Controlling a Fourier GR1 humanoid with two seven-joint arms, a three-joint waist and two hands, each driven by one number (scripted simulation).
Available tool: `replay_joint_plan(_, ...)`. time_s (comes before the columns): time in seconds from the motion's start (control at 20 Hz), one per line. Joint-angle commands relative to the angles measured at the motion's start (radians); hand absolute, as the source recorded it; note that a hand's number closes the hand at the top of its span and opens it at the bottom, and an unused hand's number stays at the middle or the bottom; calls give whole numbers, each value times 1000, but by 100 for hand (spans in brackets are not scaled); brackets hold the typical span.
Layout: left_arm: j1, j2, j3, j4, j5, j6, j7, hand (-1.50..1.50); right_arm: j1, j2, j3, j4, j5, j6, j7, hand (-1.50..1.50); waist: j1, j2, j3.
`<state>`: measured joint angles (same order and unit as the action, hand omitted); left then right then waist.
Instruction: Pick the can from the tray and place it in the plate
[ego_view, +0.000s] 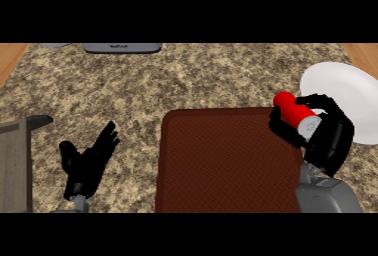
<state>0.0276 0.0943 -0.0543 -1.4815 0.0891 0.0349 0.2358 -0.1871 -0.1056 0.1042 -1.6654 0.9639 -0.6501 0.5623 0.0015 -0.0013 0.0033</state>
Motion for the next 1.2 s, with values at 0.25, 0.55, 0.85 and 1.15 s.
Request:
replay_joint_plan(0.25, 4, -3, 10, 31, 7, -18, -11, 0, -136, -194, -279, 336, -264, -139, -271, 150, 9, 5, -2)
replay_joint_plan(0.55, -18, -14, -5, 51, -11, -15, -1, 0, -293, -340, -420, 644, -508, -71, -522, 150, 13, 7, -2)
replay_joint_plan(0.85, -36, -19, -19, 40, -17, -24, 5, 0, -418, -433, -546, 996, -626, -51, -835, 150, 28, 13, 0)
replay_joint_plan(1.15, -40, -16, -15, 55, -22, -26, -16, 0, -436, -522, -510, 1259, -537, 33, -716, -150, 66, 29, 0)
